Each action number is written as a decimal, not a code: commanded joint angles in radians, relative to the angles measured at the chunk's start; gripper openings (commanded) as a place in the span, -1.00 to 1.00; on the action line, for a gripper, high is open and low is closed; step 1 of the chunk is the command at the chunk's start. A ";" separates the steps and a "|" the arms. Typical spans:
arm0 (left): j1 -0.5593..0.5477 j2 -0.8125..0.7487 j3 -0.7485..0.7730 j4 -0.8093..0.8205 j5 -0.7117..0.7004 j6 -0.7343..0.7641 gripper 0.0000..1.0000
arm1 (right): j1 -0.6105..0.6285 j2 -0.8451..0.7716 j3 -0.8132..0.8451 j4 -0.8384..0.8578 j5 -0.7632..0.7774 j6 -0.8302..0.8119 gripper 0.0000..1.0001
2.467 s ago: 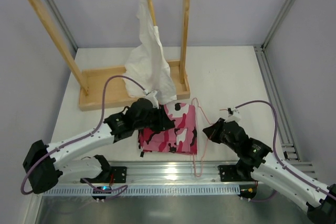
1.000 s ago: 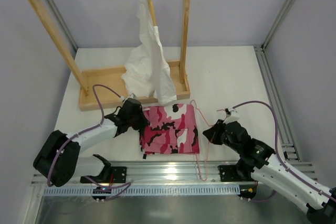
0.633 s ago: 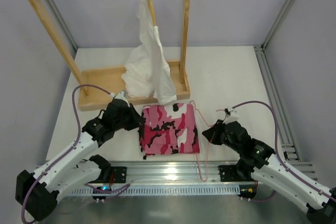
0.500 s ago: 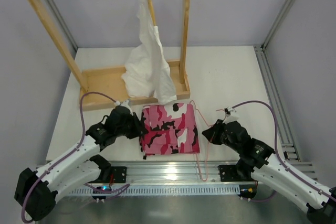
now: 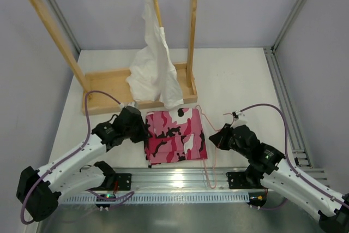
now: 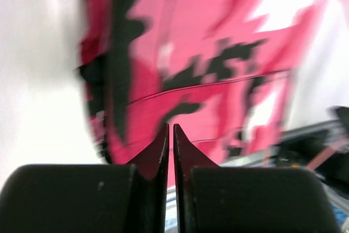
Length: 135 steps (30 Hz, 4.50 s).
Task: Place the trousers on the hanger
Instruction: Place trousers on hanger, then pass the hanger from the right arm to the left
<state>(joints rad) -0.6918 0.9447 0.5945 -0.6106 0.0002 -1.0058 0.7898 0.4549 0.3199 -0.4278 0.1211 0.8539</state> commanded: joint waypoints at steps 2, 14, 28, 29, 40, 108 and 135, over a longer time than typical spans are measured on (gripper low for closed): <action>-0.009 0.011 0.210 0.116 -0.005 0.044 -0.99 | 0.003 0.008 0.065 0.020 -0.040 -0.012 -0.93; -0.229 0.592 0.468 0.606 0.100 0.046 -0.99 | 0.003 -0.025 0.071 0.001 -0.006 -0.003 -0.93; -0.229 0.904 0.220 0.888 -0.075 -0.100 -0.99 | 0.002 -0.113 0.039 -0.046 0.061 0.008 -0.92; -0.229 0.901 0.218 0.878 -0.077 -0.096 -0.99 | 0.003 -0.117 0.039 -0.046 0.064 0.008 -0.92; -0.230 0.623 0.297 0.615 -0.098 -0.002 -0.91 | 0.002 -0.116 0.074 -0.003 0.051 -0.024 -0.92; -0.264 0.132 0.286 0.919 0.199 0.260 0.33 | 0.123 0.211 0.464 0.290 -0.072 -0.047 -0.92; -0.270 0.284 0.444 0.893 0.299 0.276 -0.67 | 0.132 0.251 0.473 0.294 -0.098 -0.029 -0.92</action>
<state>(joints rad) -0.9550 1.2148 0.9981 0.2611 0.2466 -0.7349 0.9154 0.7269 0.7593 -0.2634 0.0284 0.8165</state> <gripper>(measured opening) 0.232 0.045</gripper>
